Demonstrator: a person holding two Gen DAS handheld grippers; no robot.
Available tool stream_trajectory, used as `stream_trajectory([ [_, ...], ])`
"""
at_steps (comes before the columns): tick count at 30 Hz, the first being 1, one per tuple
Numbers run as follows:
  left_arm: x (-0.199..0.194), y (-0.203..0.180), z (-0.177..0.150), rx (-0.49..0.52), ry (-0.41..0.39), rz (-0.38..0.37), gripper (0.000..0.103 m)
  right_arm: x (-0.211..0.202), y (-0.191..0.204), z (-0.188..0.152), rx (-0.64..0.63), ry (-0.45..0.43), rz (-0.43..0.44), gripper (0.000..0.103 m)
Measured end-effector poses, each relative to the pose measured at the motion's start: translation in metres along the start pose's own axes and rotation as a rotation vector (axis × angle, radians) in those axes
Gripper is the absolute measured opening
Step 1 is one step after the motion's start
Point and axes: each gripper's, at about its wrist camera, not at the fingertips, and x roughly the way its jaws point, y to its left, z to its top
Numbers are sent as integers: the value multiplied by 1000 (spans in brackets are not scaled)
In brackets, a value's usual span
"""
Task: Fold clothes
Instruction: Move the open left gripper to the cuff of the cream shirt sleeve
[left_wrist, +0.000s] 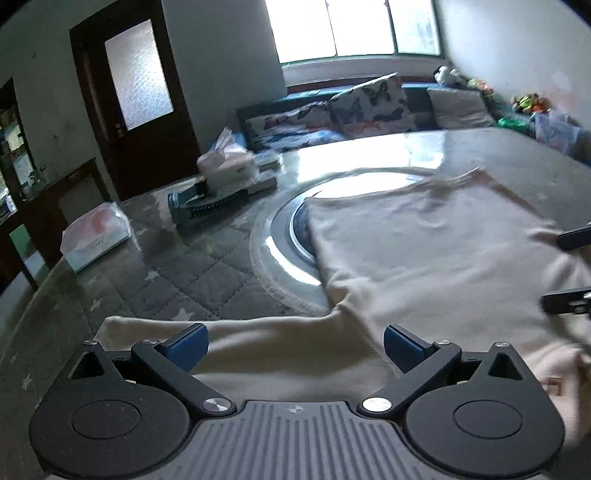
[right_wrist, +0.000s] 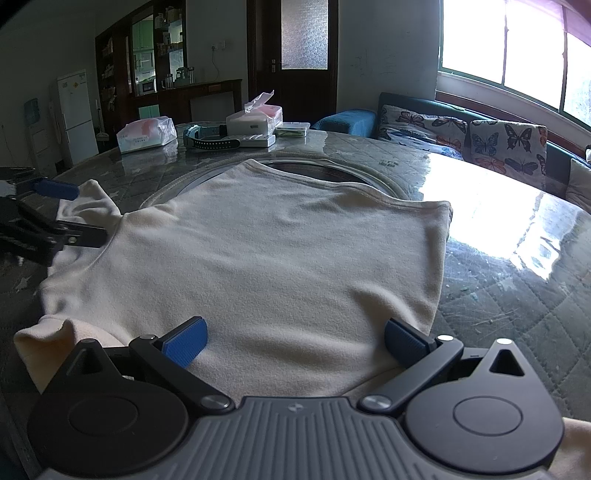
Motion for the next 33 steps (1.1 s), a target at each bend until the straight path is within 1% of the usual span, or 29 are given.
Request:
stream_trajectory([
  [4, 5, 16, -4, -45, 7, 31, 102, 0, 0, 1, 1, 0, 1, 103],
  [7, 0, 29, -2, -100, -5, 13, 102, 0, 0, 0, 1, 0, 1, 103],
  [11, 8, 33, 0, -89, -13, 49, 102, 0, 0, 1, 1, 0, 1, 103],
  [13, 17, 35, 0, -88, 3, 90, 103, 0, 0, 1, 1, 0, 1, 103],
  [15, 20, 43, -2, -112, 2, 111, 103, 0, 0, 0, 2, 0, 1, 103],
  [19, 14, 65, -6, -178, 1, 144, 103, 0, 0, 1, 2, 1, 1, 103],
  [22, 6, 84, -14, -227, -2, 202, 103, 0, 0, 1, 3, 1, 2, 103],
  [25, 4, 102, -23, -273, 15, 268, 103, 1, -1, 1, 3, 1, 2, 103],
  [28, 7, 118, -31, -317, 43, 313, 103, 0, 0, 1, 3, 1, 2, 103],
  [29, 8, 123, -34, -330, 49, 326, 103, 0, 0, 1, 3, 1, 2, 103],
  [32, 10, 134, -37, -372, 51, 327, 103, 0, -1, 1, 3, 1, 2, 103],
  [33, 11, 137, -37, -381, 54, 338, 103, 0, -1, 1, 3, 1, 2, 103],
])
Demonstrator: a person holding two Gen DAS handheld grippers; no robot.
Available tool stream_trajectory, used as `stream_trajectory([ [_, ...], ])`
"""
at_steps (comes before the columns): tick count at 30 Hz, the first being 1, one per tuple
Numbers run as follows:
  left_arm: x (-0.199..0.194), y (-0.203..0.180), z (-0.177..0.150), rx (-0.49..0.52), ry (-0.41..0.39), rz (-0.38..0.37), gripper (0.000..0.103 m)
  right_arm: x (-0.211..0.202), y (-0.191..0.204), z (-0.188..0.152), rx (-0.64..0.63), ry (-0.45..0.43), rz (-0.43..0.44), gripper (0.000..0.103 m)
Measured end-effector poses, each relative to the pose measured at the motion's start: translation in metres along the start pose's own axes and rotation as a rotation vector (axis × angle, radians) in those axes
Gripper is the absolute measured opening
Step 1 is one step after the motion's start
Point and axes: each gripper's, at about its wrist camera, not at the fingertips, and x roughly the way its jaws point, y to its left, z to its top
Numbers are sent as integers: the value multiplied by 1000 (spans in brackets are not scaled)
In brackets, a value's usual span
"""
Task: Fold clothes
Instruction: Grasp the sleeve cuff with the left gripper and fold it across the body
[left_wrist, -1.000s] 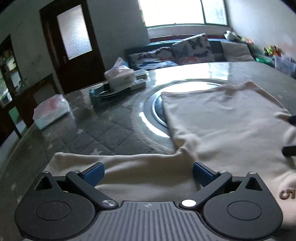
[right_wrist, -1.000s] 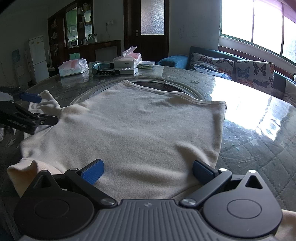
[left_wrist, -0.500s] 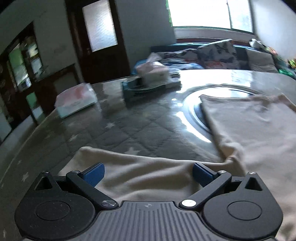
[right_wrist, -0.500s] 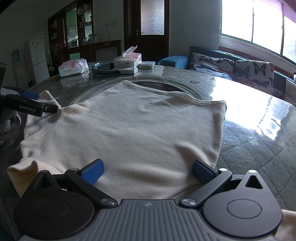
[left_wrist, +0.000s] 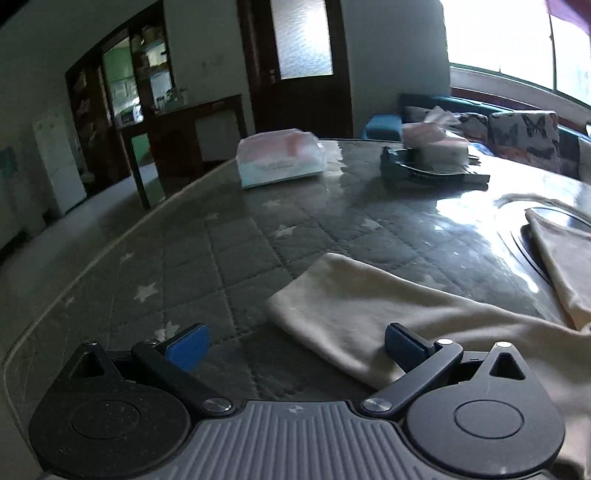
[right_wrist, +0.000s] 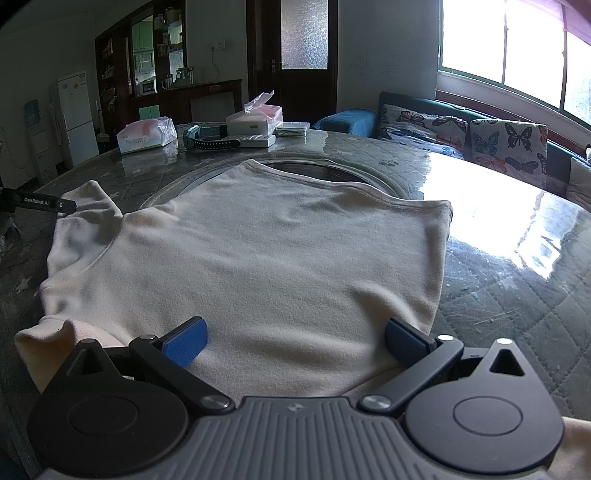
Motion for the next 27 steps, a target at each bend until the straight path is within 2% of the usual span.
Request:
stream_trajectory([
  [4, 5, 9, 6, -31, 19, 16, 103, 0, 0, 0, 0, 0, 0, 103],
  [8, 2, 15, 5, -75, 43, -26, 86, 0, 0, 0, 0, 0, 0, 103],
  [11, -1, 18, 3, -114, 58, -65, 83, 0, 0, 0, -1, 1, 0, 103],
  [13, -3, 19, 4, -119, 43, -69, 70, 0, 0, 0, -2, 3, -1, 103],
  [18, -7, 15, 10, -109, 22, -113, 18, 0, 1, 0, -7, 1, -4, 103],
  [20, -13, 13, 13, -111, 7, -141, 9, 0, 1, 0, -9, -1, -7, 103],
  [27, -64, -7, 29, -85, -112, -301, 5, -1, 2, 0, -12, -2, -9, 103],
])
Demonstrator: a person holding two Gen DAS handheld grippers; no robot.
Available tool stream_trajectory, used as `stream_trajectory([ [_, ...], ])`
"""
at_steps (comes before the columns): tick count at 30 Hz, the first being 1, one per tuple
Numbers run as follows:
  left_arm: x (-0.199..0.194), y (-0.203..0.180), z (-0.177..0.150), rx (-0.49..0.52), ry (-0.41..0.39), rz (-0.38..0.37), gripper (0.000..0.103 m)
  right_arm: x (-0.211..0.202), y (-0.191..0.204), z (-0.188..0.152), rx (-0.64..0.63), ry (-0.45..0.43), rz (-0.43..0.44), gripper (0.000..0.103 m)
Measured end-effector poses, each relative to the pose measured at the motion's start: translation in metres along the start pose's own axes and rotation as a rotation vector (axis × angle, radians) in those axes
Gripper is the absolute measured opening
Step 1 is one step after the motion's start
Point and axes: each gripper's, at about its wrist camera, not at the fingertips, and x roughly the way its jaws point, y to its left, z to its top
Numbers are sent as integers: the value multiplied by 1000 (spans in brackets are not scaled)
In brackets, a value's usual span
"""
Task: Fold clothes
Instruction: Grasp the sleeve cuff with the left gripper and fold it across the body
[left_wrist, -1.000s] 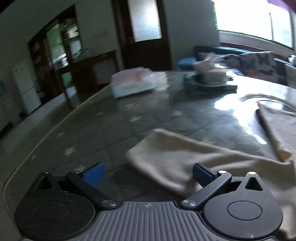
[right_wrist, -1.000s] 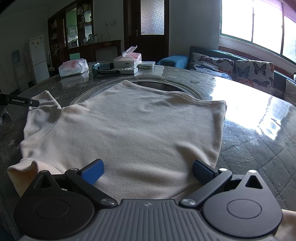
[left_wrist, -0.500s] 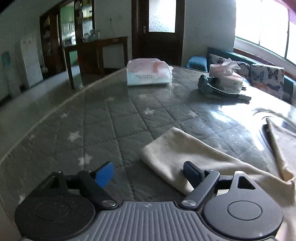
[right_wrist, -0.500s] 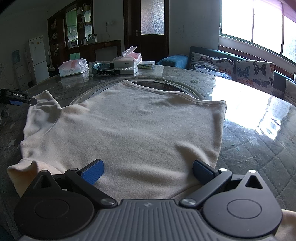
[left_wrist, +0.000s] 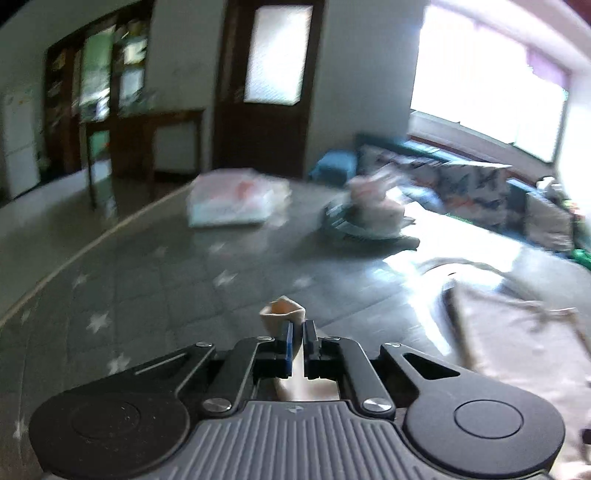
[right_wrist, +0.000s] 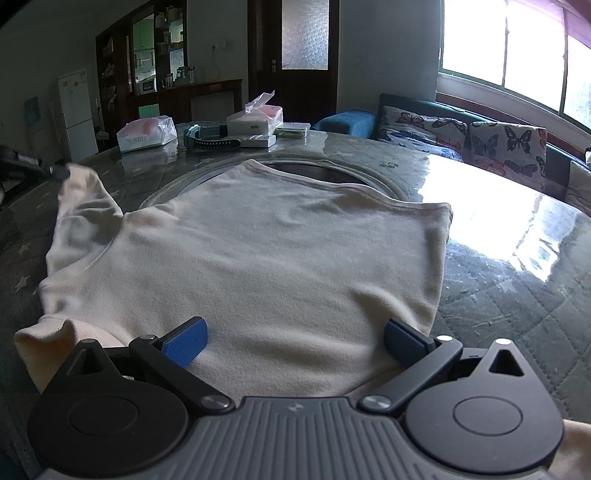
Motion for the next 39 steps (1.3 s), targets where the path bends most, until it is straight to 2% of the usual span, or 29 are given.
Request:
stream_trajectory([
  [7, -41, -70, 11, 94, -54, -243, 5, -1, 0, 1, -14, -3, 9, 102],
  [11, -52, -116, 8, 158, -52, -378, 5, 0, 0, 1, -10, 0, 8, 103],
  [16, -50, -169, -1, 200, 6, -562, 5, -1, 0, 0, -9, -1, 9, 103],
  [21, -31, -214, -20, 230, 120, -635, 7, -1, -1, 0, -5, 0, 12, 103],
  [24, -25, -228, -31, 251, 165, -673, 9, -1, -1, 0, -4, 0, 12, 103],
  [25, -25, -228, -32, 254, 167, -671, 11, -1, -1, 0, -3, 0, 13, 103],
  [26, -24, -227, -33, 257, 168, -668, 21, -1, -1, 0, -3, 0, 13, 103],
  [27, -24, -223, -33, 255, 164, -654, 39, -1, -1, 0, -2, 0, 14, 103],
  [29, -22, -215, -33, 251, 154, -624, 53, -1, -1, 0, -2, 0, 14, 103],
  [31, -22, -201, -31, 273, 127, -580, 54, -1, -1, 0, -1, 0, 14, 103],
  [33, -18, -186, -33, 301, 97, -508, 69, -1, -1, 0, -1, 0, 14, 103],
  [36, -16, -162, -38, 328, 67, -403, 83, -1, -2, 0, -2, -1, 14, 103],
  [39, -15, -137, -43, 327, 66, -316, 84, 0, -2, 0, -3, -1, 13, 103],
])
